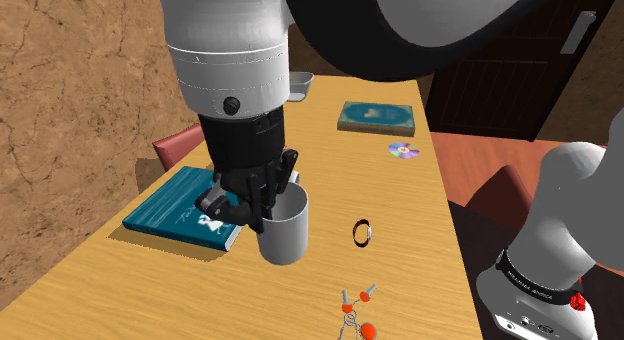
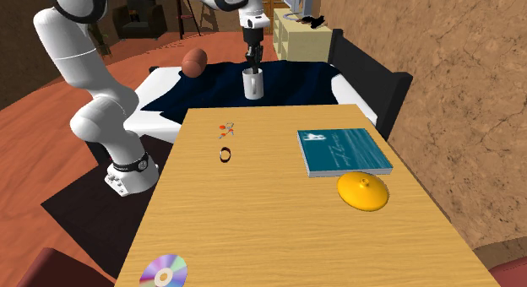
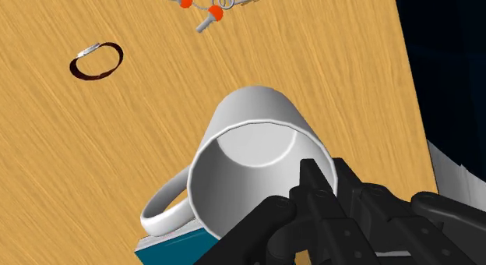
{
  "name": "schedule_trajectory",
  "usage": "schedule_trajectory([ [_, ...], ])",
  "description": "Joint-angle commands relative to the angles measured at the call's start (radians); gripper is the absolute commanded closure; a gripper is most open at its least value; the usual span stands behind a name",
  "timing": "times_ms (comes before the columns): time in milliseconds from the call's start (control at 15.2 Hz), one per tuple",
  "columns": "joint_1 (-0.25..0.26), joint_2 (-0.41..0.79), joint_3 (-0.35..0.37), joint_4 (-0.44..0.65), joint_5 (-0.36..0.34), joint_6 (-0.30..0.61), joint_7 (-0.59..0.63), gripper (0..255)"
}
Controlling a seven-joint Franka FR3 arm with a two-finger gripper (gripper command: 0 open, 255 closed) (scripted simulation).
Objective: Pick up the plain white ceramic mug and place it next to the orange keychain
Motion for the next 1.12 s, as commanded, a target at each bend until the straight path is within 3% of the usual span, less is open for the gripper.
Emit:
schedule_trajectory([
  [0, 0.021, 0.022, 0.031, 0.032, -0.012, -0.014, 0.057, 255],
  [528, 0.123, 0.153, 0.147, 0.164, -0.095, -0.053, 0.292, 255],
  [1056, 0.123, 0.158, 0.145, 0.062, -0.102, 0.053, 0.302, 255],
])
